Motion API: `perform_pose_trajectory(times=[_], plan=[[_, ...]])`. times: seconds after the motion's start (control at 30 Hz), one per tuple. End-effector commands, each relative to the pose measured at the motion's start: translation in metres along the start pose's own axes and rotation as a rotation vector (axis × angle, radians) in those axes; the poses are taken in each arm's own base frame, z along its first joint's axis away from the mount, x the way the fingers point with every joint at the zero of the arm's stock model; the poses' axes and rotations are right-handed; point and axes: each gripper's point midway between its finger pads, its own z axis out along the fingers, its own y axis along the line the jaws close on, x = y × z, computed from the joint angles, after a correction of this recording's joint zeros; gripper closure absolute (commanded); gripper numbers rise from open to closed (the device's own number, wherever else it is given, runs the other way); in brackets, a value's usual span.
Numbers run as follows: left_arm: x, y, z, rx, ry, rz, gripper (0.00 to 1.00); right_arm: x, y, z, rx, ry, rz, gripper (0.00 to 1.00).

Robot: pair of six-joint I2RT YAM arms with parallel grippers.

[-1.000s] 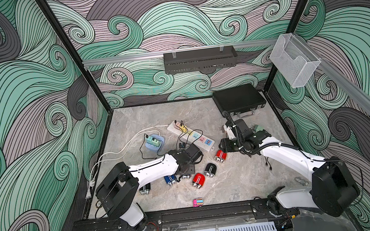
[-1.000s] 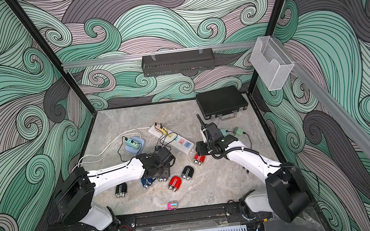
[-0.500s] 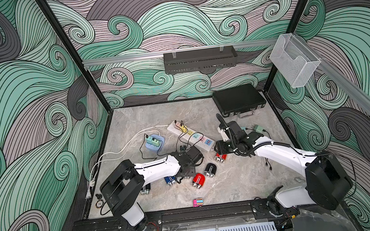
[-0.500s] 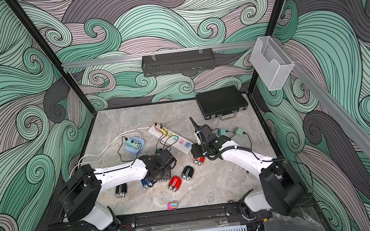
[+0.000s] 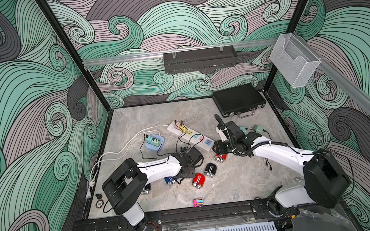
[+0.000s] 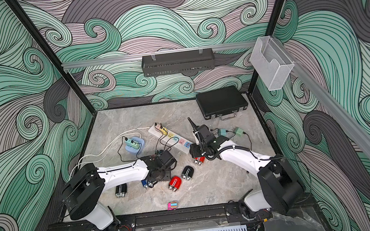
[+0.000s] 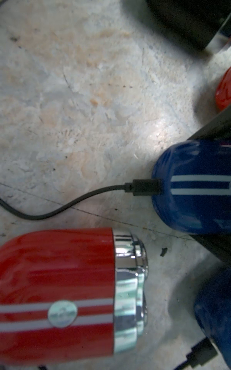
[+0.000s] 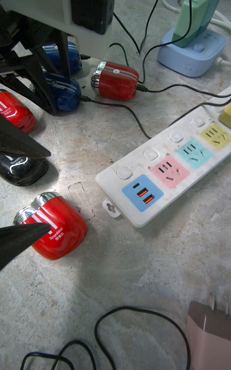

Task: Unplug the electric shaver
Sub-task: Pick up the electric shaver from the center of the board.

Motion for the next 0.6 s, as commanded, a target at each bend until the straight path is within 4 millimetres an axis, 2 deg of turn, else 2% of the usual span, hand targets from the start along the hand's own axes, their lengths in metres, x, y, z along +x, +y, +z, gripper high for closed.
perform_pose_trajectory(times=[0.0, 0.17, 0.23, 0.57], plan=[[0.012, 0.003, 0.009, -0.013, 0.031, 0.018, 0.46, -0.004, 0.000, 0.002, 0.011, -0.012, 0.013, 0.48], [0.009, 0.002, 0.009, -0.014, 0.021, 0.057, 0.52, -0.001, 0.000, 0.003, 0.008, -0.005, 0.019, 0.48], [0.006, 0.000, 0.007, -0.004, 0.007, 0.073, 0.54, -0.007, 0.004, 0.003, -0.010, -0.031, 0.019, 0.48], [-0.016, -0.018, -0.020, 0.106, -0.096, 0.133, 0.55, -0.006, 0.018, 0.005, -0.105, -0.046, 0.040, 0.47]])
